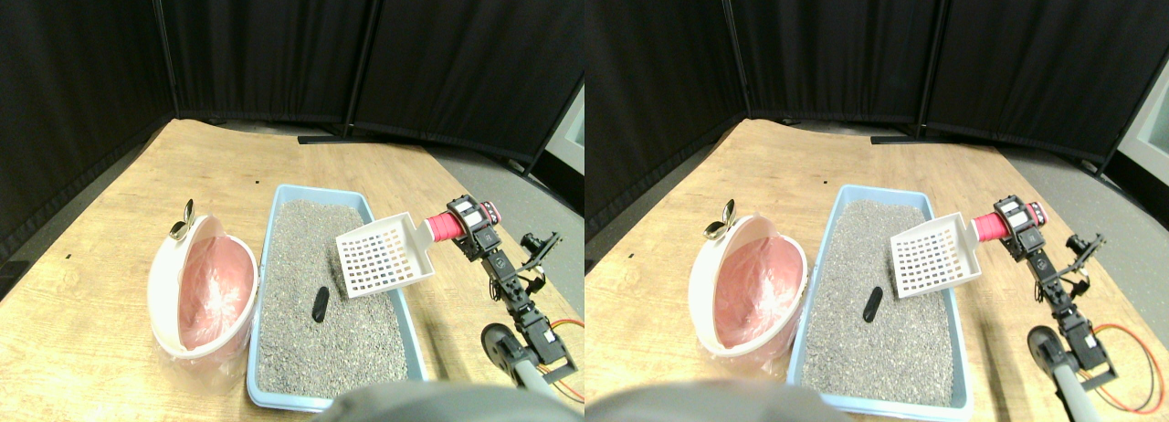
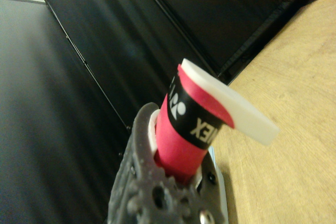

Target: Scoop (unimanual)

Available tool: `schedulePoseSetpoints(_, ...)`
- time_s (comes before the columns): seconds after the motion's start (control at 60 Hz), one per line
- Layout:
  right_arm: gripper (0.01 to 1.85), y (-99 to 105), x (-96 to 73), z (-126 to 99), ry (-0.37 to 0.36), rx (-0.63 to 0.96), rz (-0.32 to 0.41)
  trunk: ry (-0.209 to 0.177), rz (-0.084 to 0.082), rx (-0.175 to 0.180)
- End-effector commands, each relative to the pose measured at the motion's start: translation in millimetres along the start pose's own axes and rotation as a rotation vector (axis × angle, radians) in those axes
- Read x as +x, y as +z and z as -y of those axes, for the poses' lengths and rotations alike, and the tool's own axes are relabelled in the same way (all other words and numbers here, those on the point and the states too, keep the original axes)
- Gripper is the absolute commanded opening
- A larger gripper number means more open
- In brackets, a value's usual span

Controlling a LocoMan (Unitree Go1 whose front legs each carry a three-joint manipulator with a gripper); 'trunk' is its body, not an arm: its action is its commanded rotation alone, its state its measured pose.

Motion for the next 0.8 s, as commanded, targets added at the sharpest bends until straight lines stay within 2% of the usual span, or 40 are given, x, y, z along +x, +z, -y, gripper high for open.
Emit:
schedulePoseSetpoints(0.017,0.06,7.2,6.3,-1.7,0.018,-0.016,0.021,0.024,-0.025,-0.029)
schedulePoseSetpoints(0.417,0.06,19.1,14.6,-14.1,0.109,-0.059,-0.059,0.073,-0.057,-0.089)
schedulePoseSetpoints(0.533,0.06,24.5,15.9,-16.5,0.128,-0.106,-0.078,0.080,-0.060,-0.102)
schedulePoseSetpoints(0.55,0.06,26.3,17.2,-16.2,0.165,-0.141,-0.068,0.081,-0.062,-0.105)
schedulePoseSetpoints(0.617,0.06,27.3,19.9,-13.9,0.187,-0.153,-0.064,0.084,-0.063,-0.112)
schedulePoseSetpoints(0.733,0.06,36.9,20.9,-12.1,0.150,-0.167,-0.111,0.083,-0.064,-0.124)
schedulePoseSetpoints(0.767,0.06,37.8,22.0,-11.4,0.176,-0.187,-0.084,0.081,-0.064,-0.127)
schedulePoseSetpoints(0.8,0.06,39.6,23.4,-11.4,0.170,-0.218,-0.104,0.082,-0.063,-0.131)
